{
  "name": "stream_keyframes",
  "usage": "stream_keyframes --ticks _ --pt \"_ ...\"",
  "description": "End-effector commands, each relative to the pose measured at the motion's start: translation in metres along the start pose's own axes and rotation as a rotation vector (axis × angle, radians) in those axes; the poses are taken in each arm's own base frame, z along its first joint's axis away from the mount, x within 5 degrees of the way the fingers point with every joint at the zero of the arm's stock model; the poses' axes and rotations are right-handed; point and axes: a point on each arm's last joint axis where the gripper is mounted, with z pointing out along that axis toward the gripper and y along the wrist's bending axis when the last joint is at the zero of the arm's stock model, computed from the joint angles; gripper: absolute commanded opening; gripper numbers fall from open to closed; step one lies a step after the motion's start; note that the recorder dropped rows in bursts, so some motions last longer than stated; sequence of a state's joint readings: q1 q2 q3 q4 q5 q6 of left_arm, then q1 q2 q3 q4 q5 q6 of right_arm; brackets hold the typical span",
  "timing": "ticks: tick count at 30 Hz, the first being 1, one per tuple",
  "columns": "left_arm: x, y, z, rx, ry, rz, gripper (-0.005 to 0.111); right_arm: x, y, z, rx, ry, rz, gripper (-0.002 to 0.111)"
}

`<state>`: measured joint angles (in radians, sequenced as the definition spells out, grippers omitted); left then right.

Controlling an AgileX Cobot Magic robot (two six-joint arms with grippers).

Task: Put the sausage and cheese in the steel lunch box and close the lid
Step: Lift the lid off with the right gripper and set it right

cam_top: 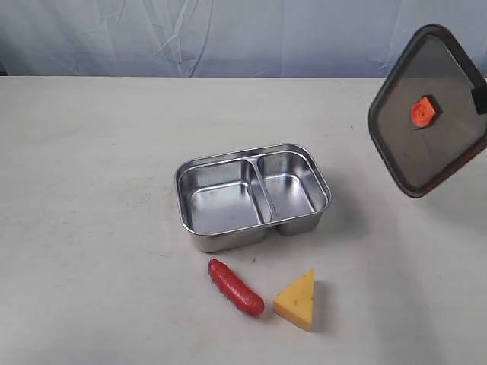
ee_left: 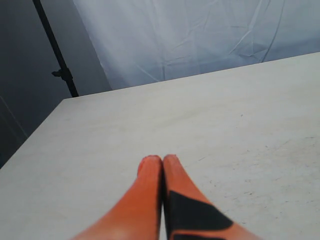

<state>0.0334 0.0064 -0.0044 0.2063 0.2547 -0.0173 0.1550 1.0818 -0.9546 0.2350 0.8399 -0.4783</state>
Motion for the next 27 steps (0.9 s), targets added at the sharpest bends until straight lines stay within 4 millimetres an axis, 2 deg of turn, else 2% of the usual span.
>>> stream_keyframes --ticks 1,3,7,11,15,20,27 --pt "0.0 -0.002 0.0 0.027 -0.021 -0.001 0.0 0.007 0.004 -0.003 0.17 0.171 -0.267 -0.001" --pt "0.0 -0.002 0.0 0.027 -0.021 -0.001 0.0 0.01 0.012 -0.004 0.182 0.24 -0.361 -0.001" --pt "0.0 -0.002 0.0 0.027 -0.021 -0.001 0.0 0.011 0.034 -0.002 0.087 0.264 -0.415 -0.001" --pt "0.0 -0.002 0.0 0.027 -0.021 -0.001 0.0 0.017 0.048 0.011 -0.004 0.392 -0.43 -0.001" --pt "0.0 -0.002 0.0 0.027 -0.021 -0.001 0.0 0.032 0.051 0.04 -0.009 0.588 -0.451 -0.001" --pt "-0.001 -0.002 0.0 0.038 -0.023 0.001 0.0 0.046 0.06 0.08 -0.033 0.608 -0.459 -0.001" --pt "-0.001 -0.003 0.0 0.045 -0.024 0.002 0.0 0.053 0.078 0.118 -0.152 0.594 -0.304 -0.001"
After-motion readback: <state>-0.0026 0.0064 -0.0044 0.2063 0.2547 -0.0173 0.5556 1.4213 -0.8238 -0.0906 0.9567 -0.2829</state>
